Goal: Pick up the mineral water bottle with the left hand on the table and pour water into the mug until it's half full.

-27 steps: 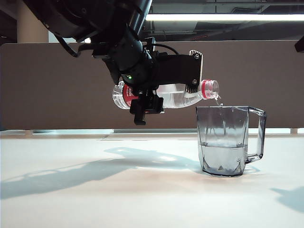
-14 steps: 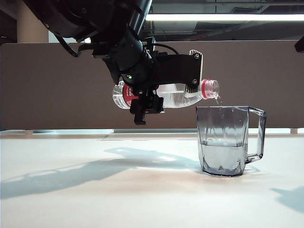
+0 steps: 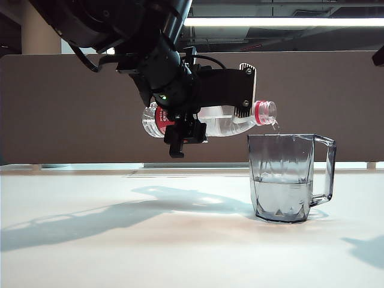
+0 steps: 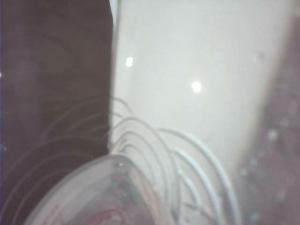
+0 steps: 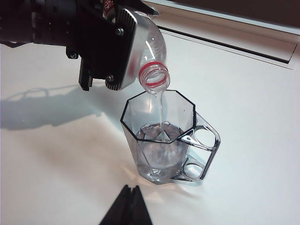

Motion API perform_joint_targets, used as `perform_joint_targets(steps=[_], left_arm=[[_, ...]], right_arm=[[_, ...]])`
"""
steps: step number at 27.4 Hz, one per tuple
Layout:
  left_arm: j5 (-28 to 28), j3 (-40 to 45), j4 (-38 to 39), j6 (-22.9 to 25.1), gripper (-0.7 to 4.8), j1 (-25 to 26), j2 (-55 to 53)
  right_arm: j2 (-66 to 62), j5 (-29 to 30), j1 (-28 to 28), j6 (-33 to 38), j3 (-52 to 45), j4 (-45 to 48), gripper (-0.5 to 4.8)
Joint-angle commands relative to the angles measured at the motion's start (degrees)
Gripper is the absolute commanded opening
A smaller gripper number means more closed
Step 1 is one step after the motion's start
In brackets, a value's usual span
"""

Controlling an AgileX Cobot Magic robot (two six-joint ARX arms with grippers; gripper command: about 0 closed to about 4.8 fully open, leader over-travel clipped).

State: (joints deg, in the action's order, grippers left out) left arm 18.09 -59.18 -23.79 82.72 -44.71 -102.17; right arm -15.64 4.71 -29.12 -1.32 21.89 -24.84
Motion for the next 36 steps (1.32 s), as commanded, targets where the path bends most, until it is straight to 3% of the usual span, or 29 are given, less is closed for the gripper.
perform_joint_targets(steps=[1, 18, 30, 36], left_arm=[[0.1, -0.5, -2.4, 0.1, 2.74, -0.1, 0.5], [0.1, -0.5, -2.4, 0.7, 2.74, -0.1, 0.5], [-0.7, -0.5, 0.5, -11.8, 2.74, -0.1, 0.5], [-5.5, -0.5, 5.0, -16.9, 2.74, -0.1, 0.6]], right_arm=[[0.1, 0.1, 0.0, 0.0, 0.5, 1.1, -0.05], [0.1, 0.1, 0.0, 0.0, 0.5, 1.1, -0.05], [0.1, 0.1, 0.0, 0.0, 0.5, 1.1, -0.05], [0.1, 0.1, 0.0, 0.0, 0.5, 1.1, -0.05]])
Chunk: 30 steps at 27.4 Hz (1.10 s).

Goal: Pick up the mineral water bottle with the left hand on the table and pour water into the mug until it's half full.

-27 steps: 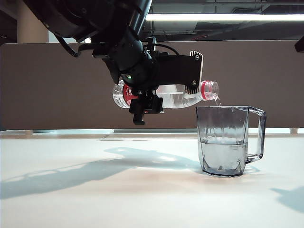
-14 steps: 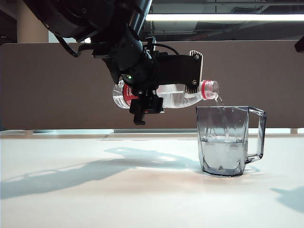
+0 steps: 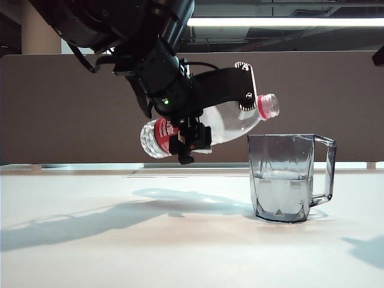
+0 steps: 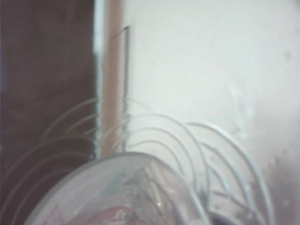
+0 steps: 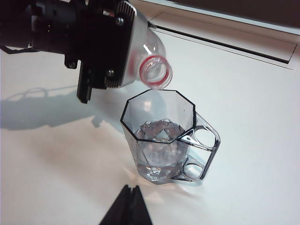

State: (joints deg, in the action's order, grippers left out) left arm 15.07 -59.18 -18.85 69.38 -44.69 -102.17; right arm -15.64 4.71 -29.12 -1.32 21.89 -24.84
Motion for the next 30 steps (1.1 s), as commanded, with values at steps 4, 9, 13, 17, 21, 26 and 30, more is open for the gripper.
perform_joint_targets(steps=[4, 9, 13, 17, 21, 26, 30], left_arm=[[-2.4, -0.5, -0.1, -10.8, 2.74, 0.0, 0.7], [-3.2, -0.5, -0.5, -22.1, 2.74, 1.1, 1.0], [-7.3, -0.5, -0.4, -31.0, 2.74, 2.7, 2.1], [-10.5, -0.5, -0.1, -38.0, 2.74, 4.8, 3.3], [-15.7, -0.5, 0.4, -43.6, 2.74, 6.9, 4.3], [-23.5, -0.4, 0.4, -49.8, 2.74, 9.9, 5.0], [-28.7, -0.4, 0.4, -52.5, 2.74, 11.8, 5.4]], right_arm=[[0.1, 0.1, 0.0, 0.0, 0.5, 1.1, -0.05], [0.1, 0.1, 0.0, 0.0, 0.5, 1.1, -0.05], [0.1, 0.1, 0.0, 0.0, 0.5, 1.1, -0.05], [0.1, 0.1, 0.0, 0.0, 0.5, 1.1, -0.05], [0.1, 0.1, 0.0, 0.0, 0.5, 1.1, -0.05], [0.1, 0.1, 0.0, 0.0, 0.5, 1.1, -0.05], [0.1, 0.1, 0.0, 0.0, 0.5, 1.1, -0.05]])
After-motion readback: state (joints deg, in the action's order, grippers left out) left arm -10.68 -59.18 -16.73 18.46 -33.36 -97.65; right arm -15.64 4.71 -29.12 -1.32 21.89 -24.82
